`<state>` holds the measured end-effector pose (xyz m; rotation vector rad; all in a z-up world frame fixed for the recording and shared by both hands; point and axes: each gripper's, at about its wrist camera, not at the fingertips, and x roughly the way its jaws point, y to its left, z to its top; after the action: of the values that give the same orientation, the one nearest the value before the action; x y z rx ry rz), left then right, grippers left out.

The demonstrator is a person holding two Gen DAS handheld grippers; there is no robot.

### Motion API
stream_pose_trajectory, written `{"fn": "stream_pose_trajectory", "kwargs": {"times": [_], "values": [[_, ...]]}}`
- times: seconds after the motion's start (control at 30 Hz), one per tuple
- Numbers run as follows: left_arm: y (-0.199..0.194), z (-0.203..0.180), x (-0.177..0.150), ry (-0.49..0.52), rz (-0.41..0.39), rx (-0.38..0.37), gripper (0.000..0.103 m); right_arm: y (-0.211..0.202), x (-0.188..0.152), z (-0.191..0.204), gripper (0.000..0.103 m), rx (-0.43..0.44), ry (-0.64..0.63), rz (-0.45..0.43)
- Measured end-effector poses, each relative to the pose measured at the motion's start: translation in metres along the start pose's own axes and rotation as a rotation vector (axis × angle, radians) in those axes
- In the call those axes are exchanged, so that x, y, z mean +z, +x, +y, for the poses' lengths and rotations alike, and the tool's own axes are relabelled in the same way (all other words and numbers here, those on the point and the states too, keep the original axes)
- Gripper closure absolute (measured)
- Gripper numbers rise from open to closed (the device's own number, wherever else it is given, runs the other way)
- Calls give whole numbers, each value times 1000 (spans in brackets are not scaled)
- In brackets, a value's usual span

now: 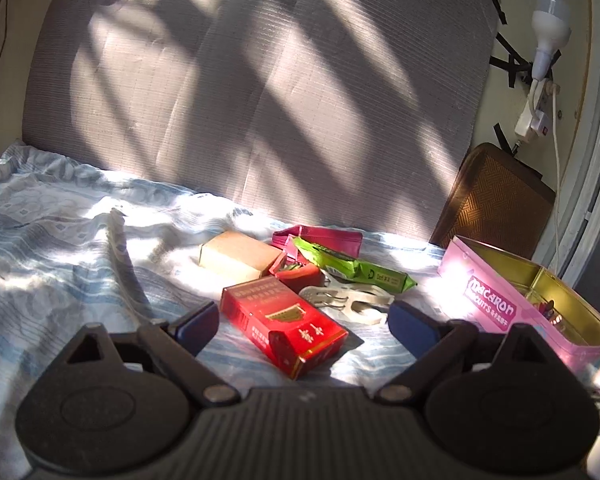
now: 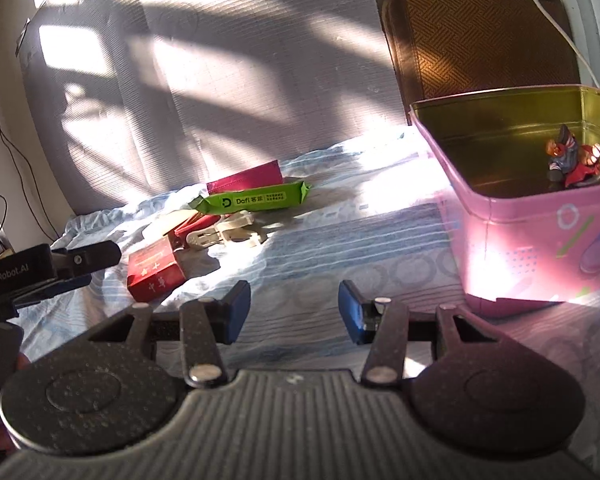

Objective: Organize rigid objects
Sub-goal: 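Move the left tool back to the red cigarette box, then grasp the red cigarette box with the left tool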

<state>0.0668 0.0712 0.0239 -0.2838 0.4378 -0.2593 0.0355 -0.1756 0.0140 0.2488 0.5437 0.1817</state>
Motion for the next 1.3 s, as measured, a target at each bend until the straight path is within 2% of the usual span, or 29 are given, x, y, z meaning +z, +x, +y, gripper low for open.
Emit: {"fn": "stream_pose_trajectory", "kwargs": {"times": [0.1, 0.17, 0.23, 0.37, 0.5, 0.6, 0.67, 0.7, 0.97, 1.1, 1.2, 1.23, 1.3], "values": [[-3, 22, 7, -104, -6, 17, 8, 12, 7, 25, 52, 26, -108, 12], [-1, 27, 8, -132, 5, 15, 8, 21, 12, 40, 50, 46, -168, 12], [-1, 25, 8, -120, 3, 16, 8, 31, 18, 51, 41, 67, -191, 20], [-7, 21, 9, -94, -32, 30, 8, 55, 20, 77, 37, 125, -270, 74], [-7, 27, 11, -127, -37, 35, 8, 82, 13, 104, 32, 147, -387, 130], [-6, 30, 11, -143, -28, 33, 8, 108, 13, 110, 33, 120, -408, 184], [-5, 30, 11, -140, -23, 35, 8, 117, 18, 106, 37, 135, -362, 197], [-4, 29, 10, -138, -20, 34, 8, 118, 19, 105, 43, 131, -348, 191], [3, 27, 7, -125, 30, 14, 8, 80, 2, 103, 43, 180, -438, 204], [12, 25, 2, -137, 102, -72, 6, 51, -8, 93, 43, 207, -431, 216], [18, 22, -3, -154, 160, -178, 2, 37, -16, 88, 43, 204, -447, 196], [20, 21, -4, -150, 170, -192, 2, 36, -16, 86, 43, 206, -435, 197], [19, 15, -6, -118, 165, -166, 3, 37, -16, 82, 43, 204, -406, 198]]}}
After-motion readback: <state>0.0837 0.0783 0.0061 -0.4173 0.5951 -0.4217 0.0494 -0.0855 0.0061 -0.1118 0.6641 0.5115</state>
